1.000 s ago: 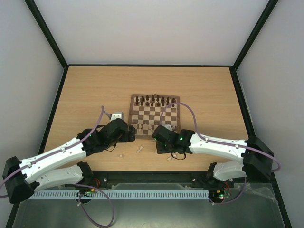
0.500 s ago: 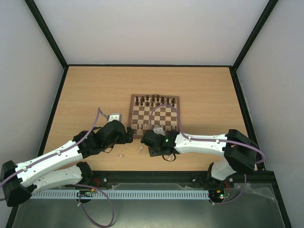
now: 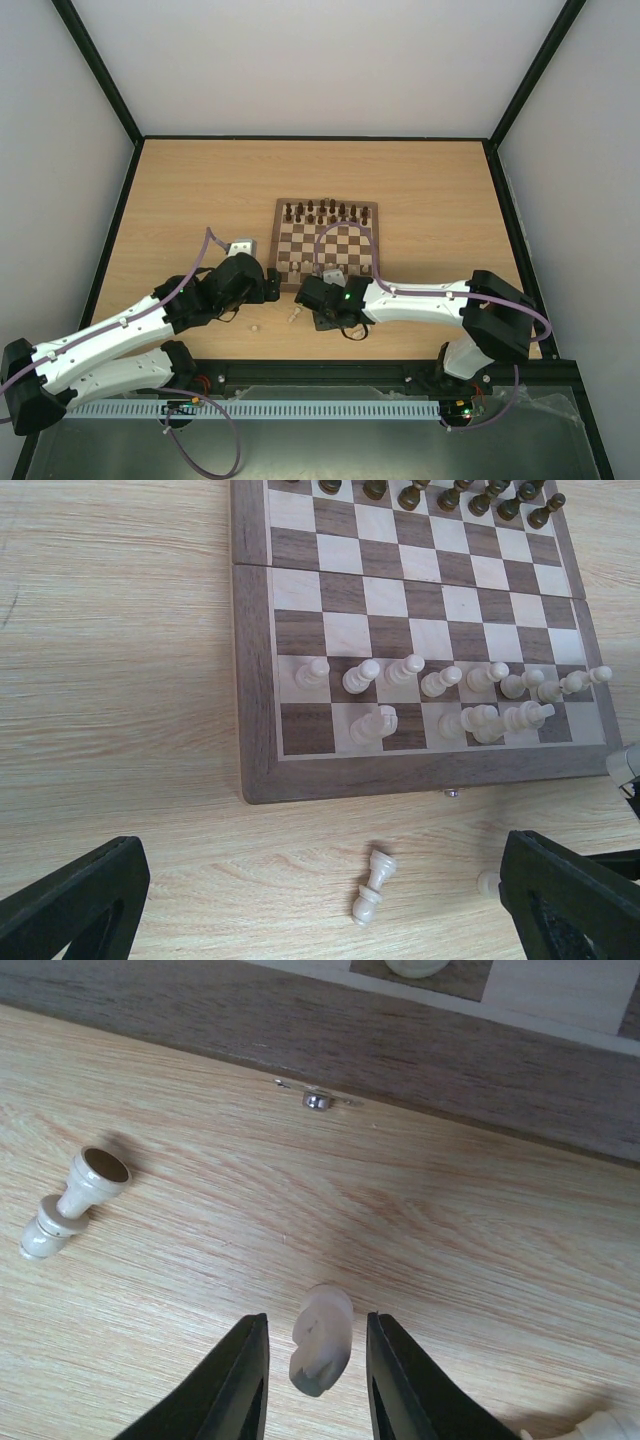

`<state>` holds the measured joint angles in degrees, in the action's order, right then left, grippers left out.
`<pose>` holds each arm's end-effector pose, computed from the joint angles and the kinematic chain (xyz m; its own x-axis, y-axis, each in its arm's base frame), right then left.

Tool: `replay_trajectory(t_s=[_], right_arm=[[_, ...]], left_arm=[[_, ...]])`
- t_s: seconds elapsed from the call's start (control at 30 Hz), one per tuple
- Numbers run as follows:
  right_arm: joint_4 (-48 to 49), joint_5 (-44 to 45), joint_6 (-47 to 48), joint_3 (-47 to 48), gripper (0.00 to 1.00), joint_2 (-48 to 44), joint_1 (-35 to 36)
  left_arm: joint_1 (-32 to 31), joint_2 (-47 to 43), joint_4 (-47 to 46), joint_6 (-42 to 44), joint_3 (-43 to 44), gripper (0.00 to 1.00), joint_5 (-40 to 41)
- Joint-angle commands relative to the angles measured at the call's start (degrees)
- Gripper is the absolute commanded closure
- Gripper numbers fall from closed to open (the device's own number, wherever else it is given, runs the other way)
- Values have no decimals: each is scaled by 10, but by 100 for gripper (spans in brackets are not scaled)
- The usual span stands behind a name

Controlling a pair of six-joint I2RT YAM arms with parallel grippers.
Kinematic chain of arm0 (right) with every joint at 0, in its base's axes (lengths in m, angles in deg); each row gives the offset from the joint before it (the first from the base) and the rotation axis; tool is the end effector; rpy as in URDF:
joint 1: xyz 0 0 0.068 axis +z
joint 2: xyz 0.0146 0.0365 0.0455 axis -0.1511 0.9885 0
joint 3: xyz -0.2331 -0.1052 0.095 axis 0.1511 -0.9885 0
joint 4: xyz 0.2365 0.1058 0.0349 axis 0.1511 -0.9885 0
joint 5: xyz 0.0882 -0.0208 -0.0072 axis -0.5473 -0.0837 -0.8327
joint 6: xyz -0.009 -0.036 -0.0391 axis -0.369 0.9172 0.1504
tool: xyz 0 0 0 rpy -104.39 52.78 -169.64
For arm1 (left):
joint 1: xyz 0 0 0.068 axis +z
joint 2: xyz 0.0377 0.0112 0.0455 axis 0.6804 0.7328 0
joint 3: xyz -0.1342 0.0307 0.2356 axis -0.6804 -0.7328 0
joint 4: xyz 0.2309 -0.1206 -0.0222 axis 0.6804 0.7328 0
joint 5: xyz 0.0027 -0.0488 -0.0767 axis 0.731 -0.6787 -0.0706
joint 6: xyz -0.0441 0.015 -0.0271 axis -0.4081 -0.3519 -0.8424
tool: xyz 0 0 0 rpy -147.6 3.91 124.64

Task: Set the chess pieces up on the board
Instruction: Pick up the chess piece at the center of the board.

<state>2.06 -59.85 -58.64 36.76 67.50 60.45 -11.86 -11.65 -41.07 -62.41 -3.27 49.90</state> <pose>0.1137 0.2739 0.1838 -0.8882 -0.1051 -0.4472 -0.2386 0.9374 0.2537 0.1150 -0.1444 0.2591 -0.7570 -0.1495 -0.6361 0.1421 0.9126 -0.3835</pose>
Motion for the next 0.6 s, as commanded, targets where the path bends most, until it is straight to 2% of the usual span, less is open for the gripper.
replay_trajectory(t_s=[0.0, 0.27, 0.47, 0.57], right_arm=[[-24, 5, -14, -8, 75, 3, 6], [-37, 15, -17, -18, 83, -6, 6], [-38, 18, -15, -20, 93, -7, 6], [-48, 28, -13, -13, 94, -14, 6]], left_arm=[[-3, -3, 4, 5, -6, 1, -1], [-3, 4, 5, 5, -4, 1, 1], [-3, 9, 4, 5, -3, 1, 2], [-3, 11, 4, 5, -2, 1, 3]])
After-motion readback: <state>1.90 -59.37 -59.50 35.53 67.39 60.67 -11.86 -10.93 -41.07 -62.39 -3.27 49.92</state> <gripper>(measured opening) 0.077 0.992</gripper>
